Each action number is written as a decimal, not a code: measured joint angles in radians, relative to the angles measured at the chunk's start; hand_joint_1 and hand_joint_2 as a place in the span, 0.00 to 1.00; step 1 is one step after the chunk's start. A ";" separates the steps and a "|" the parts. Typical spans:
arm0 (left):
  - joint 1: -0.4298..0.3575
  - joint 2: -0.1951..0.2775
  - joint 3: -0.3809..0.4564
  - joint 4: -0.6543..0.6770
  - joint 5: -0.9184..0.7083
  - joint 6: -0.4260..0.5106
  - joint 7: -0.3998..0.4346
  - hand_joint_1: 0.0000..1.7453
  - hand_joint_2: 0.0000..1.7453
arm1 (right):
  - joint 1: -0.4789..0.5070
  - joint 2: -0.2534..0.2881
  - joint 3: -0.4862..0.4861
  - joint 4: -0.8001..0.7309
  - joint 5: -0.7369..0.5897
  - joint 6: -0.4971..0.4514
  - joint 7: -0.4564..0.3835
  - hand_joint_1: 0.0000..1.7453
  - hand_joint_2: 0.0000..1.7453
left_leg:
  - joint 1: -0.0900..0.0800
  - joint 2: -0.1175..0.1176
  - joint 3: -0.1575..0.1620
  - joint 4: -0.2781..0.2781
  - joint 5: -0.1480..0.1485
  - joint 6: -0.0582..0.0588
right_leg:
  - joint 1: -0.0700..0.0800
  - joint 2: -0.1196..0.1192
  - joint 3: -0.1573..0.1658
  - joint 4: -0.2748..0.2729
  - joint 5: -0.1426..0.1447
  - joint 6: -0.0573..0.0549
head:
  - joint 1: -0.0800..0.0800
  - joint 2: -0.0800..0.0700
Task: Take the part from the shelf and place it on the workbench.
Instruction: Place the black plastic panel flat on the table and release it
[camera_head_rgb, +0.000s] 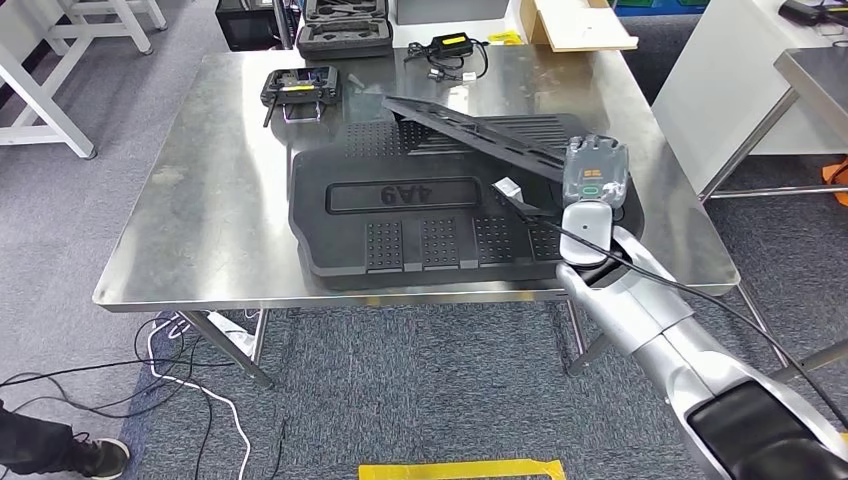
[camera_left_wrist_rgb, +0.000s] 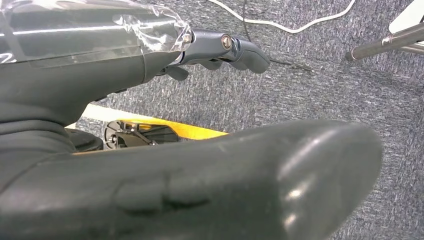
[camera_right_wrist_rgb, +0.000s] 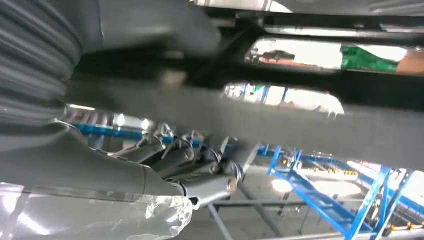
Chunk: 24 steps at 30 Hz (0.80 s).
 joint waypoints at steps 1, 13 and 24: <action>0.000 0.000 0.000 0.000 0.000 0.001 0.000 0.00 0.00 | 0.000 0.000 0.001 0.002 -0.012 -0.004 0.000 0.00 1.00 | 0.000 0.000 0.000 0.000 0.000 0.000 | 0.000 0.000 0.000 0.000 0.000 0.000 | 0.000 0.000; 0.001 0.000 0.000 0.000 0.000 -0.001 -0.008 0.00 0.00 | -0.061 0.000 0.094 0.021 -0.268 0.028 0.000 0.00 1.00 | 0.000 0.000 0.000 0.000 0.000 0.000 | 0.000 0.000 0.001 0.000 0.000 0.000 | 0.000 0.000; 0.003 0.003 0.005 0.000 0.000 -0.011 -0.008 0.00 0.00 | -0.161 -0.004 0.259 -0.015 -0.607 0.147 0.000 0.00 0.00 | 0.000 0.000 0.001 0.000 0.000 0.000 | 0.000 0.000 0.001 0.000 0.000 0.000 | 0.000 0.000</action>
